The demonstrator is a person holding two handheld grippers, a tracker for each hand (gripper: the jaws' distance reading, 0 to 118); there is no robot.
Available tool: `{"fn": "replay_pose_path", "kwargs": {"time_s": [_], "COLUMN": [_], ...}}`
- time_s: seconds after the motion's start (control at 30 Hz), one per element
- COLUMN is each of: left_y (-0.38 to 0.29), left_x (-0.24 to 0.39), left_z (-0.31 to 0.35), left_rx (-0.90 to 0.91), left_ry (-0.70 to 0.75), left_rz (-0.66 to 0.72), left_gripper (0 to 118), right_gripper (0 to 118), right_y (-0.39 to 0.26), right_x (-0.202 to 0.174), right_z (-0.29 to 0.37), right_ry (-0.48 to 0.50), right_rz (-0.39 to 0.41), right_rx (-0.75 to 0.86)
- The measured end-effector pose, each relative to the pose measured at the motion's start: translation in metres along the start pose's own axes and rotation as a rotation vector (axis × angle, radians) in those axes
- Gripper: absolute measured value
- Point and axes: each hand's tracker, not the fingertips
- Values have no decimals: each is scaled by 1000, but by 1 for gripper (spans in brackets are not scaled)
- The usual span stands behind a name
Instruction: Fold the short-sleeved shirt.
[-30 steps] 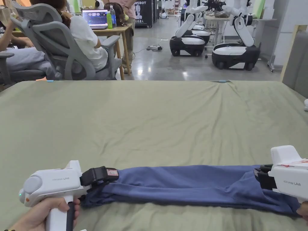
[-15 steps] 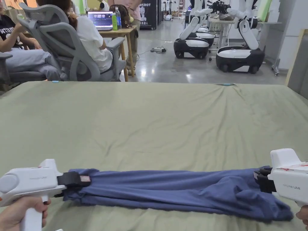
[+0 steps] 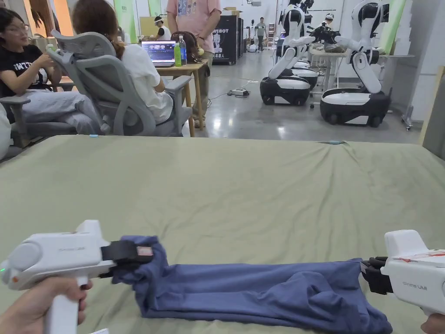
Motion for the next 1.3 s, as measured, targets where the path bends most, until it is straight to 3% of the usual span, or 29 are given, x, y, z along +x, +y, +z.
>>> {"fn": "replay_pose_path", "kwargs": {"time_s": [0.13, 0.4, 0.47, 0.5, 0.53, 0.57, 0.73, 0.77, 0.8, 0.87, 0.9, 0.97, 1.3], "left_y": [-2, -31, -43, -44, -44, -39, -11, -9, -7, 5, 3, 1, -23], "left_x": [36, 45, 62, 65, 69, 69, 69, 64, 60, 31, 27, 14, 11], "left_z": [-58, -140, -130, -126, -120, -112, -58, -46, -38, -33, -33, -38, -99], "left_rx": [-86, -266, -256, -222, -178, -138, -4, 17, 11, 9, 10, -14, -180], "left_ry": [-27, 88, 59, 27, 5, -27, -56, -56, -56, -37, -1, 97, 54], "left_rz": [-64, -49, -14, 0, 1, -7, -1, 7, 8, 5, 3, -16, -41], "left_gripper": [18, 21, 51, 74, 105, 118, 118, 116, 101, 30, 0, 0, 0], "right_gripper": [0, 0, 0, 0, 0, 0, 0, 0, 0, 0, 0, 0, 0], "right_y": [-3, -13, -14, -14, -14, -13, -10, -9, -9, -9, -9, -9, -11], "right_x": [5, 25, 29, 29, 29, 28, 21, 20, 18, 13, 11, 6, 6], "right_z": [9, 22, 21, 21, 21, 21, 21, 20, 19, 18, 17, 15, 17], "right_ry": [4, -6, -1, 0, 3, 7, 17, 19, 25, 42, 47, 59, 68], "right_rz": [-18, -58, -64, -62, -53, -45, -43, -51, -57, -61, -60, -46, -28], "right_rx": [12, 26, 21, 20, 21, 21, 29, 30, 33, 35, 34, 29, 17]}}
